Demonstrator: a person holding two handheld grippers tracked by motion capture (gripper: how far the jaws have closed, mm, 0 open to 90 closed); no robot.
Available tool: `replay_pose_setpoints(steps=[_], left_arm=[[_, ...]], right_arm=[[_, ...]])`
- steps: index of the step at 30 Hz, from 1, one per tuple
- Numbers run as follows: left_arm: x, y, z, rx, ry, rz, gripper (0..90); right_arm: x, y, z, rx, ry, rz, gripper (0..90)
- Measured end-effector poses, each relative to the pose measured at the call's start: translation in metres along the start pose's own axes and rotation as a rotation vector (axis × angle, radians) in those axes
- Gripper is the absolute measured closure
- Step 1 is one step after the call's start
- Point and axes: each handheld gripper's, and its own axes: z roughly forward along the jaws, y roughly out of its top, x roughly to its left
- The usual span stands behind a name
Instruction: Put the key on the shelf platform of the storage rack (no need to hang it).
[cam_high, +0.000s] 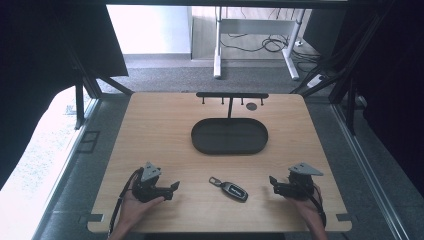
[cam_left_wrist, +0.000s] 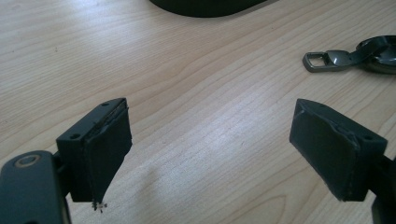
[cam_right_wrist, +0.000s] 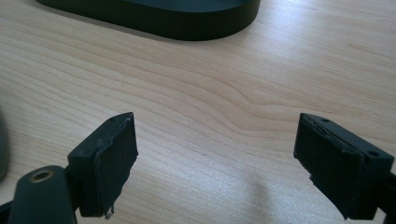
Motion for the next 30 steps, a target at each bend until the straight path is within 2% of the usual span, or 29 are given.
replay_pose_setpoints(steps=[8, 17, 30], left_arm=[[0.005, 0.006, -0.014, -0.041, -0.033, -0.037, 14.1], [0.0, 0.009, -0.019, -0.037, -0.066, -0.027, 14.0], [-0.001, 0.004, -0.026, -0.022, -0.048, -0.018, 14.1]], right_arm=[[-0.002, 0.001, 0.0, 0.004, 0.012, -0.004, 14.4], [-0.005, 0.001, -0.009, 0.013, 0.024, -0.015, 17.4], [0.01, 0.015, -0.012, 0.029, 0.082, -0.112, 17.8]])
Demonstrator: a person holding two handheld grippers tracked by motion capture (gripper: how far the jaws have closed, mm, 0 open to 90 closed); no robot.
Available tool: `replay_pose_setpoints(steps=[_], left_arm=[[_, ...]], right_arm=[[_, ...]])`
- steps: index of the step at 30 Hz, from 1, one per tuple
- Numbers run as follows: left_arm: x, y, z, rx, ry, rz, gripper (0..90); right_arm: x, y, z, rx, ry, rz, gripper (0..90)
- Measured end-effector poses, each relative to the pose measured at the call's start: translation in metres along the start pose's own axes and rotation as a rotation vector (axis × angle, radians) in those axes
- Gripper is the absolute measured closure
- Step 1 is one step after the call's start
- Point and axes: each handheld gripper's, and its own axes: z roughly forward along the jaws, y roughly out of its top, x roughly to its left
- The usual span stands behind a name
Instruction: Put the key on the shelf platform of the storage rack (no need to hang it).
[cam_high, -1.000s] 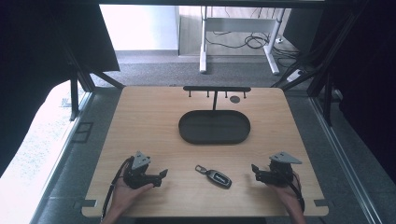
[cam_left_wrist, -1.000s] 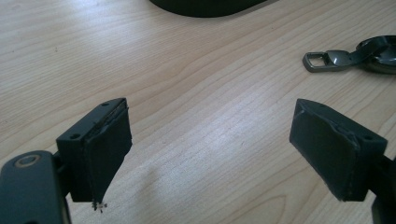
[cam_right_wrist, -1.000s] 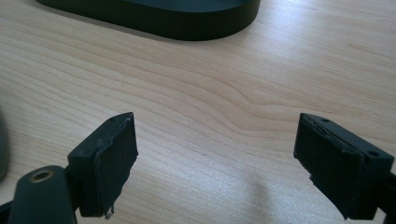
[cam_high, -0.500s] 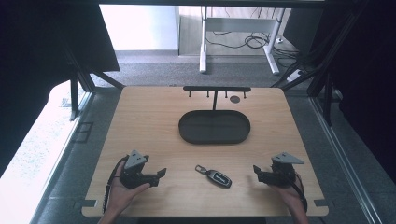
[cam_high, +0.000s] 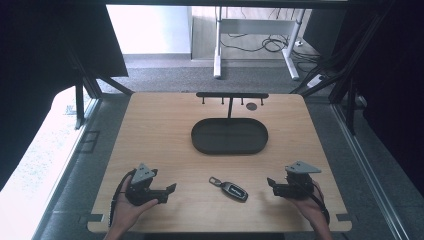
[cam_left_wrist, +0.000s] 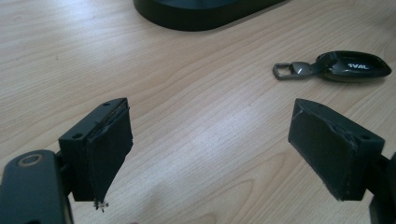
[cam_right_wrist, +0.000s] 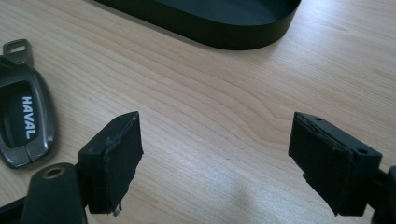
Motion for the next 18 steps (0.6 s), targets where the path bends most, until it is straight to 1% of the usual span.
replay_pose_setpoints(steps=[4, 7, 9, 13, 16, 18], left_arm=[[0.001, -0.003, -0.003, 0.015, 0.02, -0.002, 14.3], [0.003, -0.003, -0.008, 0.032, 0.027, -0.003, 15.1], [0.005, -0.001, -0.012, 0.028, 0.027, -0.01, 15.9], [0.004, 0.001, -0.015, 0.027, 0.006, -0.003, 16.8], [0.004, -0.001, -0.012, 0.05, -0.007, 0.005, 17.0], [0.004, -0.003, -0.011, 0.06, -0.005, 0.008, 17.0]], right_arm=[[0.002, 0.004, -0.002, 0.002, 0.014, -0.017, 19.3], [0.005, 0.009, -0.002, 0.013, 0.037, -0.042, 20.5], [0.008, 0.014, -0.001, 0.021, 0.064, -0.059, 21.6], [0.02, 0.029, 0.001, 0.058, 0.119, -0.111, 22.5], [0.03, 0.043, 0.001, 0.1, 0.151, -0.147, 24.0], [0.038, 0.05, 0.002, 0.121, 0.172, -0.168, 24.2]])
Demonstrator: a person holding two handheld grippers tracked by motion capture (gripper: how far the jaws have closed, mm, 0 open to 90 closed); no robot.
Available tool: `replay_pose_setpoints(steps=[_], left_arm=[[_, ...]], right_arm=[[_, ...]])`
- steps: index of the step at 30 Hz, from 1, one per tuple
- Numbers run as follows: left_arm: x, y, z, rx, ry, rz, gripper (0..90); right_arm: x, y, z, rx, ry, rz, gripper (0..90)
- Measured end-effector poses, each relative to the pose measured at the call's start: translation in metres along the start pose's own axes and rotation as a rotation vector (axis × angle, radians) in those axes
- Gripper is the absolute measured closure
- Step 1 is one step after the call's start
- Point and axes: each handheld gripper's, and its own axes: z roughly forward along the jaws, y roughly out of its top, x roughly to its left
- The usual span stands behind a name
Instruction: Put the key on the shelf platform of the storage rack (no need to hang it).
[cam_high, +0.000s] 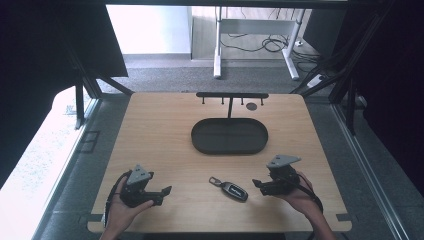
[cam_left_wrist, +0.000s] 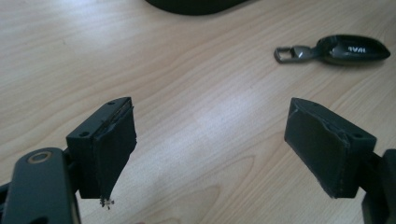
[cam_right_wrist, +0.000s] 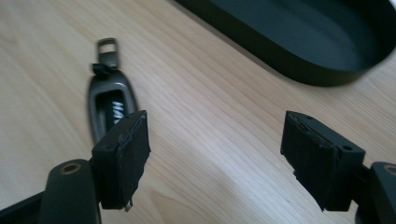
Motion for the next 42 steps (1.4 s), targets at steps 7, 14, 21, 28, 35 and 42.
replay_pose_setpoints(steps=[7, 14, 21, 28, 35, 42], left_arm=[[0.003, -0.002, 0.0, 0.018, -0.005, -0.004, 18.1], [0.004, -0.004, 0.001, 0.029, -0.007, 0.006, 18.4], [0.006, -0.007, 0.001, 0.035, -0.004, 0.003, 18.5], [0.005, -0.007, 0.002, 0.041, -0.009, 0.005, 18.6], [0.006, -0.009, 0.003, 0.047, -0.005, 0.003, 18.6], [0.005, -0.009, 0.004, 0.054, -0.006, 0.005, 18.7]], right_arm=[[0.02, 0.023, 0.011, 0.071, 0.068, -0.062, 24.1], [0.035, 0.034, 0.026, 0.128, 0.092, -0.108, 24.4], [0.05, 0.035, 0.048, 0.218, 0.107, -0.155, 24.5], [0.058, 0.037, 0.071, 0.291, 0.105, -0.197, 25.7], [0.06, 0.037, 0.08, 0.342, 0.12, -0.203, 30.5], [0.059, 0.037, 0.085, 0.383, 0.139, -0.213, 38.4]])
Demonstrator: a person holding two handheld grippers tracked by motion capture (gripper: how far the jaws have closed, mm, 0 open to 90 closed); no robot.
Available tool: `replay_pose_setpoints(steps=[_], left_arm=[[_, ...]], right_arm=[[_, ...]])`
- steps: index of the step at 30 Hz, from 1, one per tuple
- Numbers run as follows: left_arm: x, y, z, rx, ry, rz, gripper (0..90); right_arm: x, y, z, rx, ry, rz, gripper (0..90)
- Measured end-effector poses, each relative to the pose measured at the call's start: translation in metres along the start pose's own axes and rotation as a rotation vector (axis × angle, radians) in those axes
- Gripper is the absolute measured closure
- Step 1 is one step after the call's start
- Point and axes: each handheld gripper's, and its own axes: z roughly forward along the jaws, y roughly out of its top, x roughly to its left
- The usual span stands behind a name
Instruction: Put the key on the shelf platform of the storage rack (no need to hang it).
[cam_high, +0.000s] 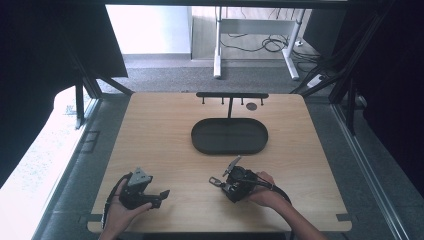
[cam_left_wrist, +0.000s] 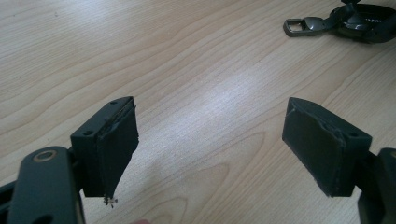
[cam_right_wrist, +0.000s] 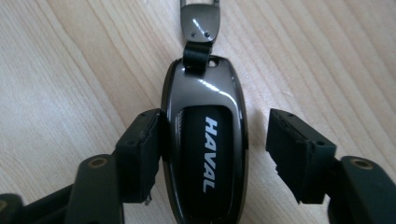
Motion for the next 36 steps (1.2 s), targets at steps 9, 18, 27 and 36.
replay_pose_setpoints(steps=[9, 18, 27, 36], left_arm=[[-0.003, 0.001, -0.002, 0.002, -0.004, 0.009, 18.9], [0.002, -0.001, -0.005, 0.001, 0.008, 0.002, 19.3], [0.005, 0.0, -0.012, -0.015, 0.016, -0.006, 19.5], [0.008, -0.001, -0.015, -0.02, 0.02, -0.016, 19.5]], right_arm=[[-0.001, 0.004, 0.001, 0.02, 0.041, 0.007, 48.6], [-0.007, 0.007, 0.0, 0.047, 0.083, 0.013, 49.2], [-0.012, 0.008, -0.014, -0.014, 0.12, 0.043, 49.3], [-0.021, 0.009, -0.038, -0.066, 0.14, 0.072, 49.5]])
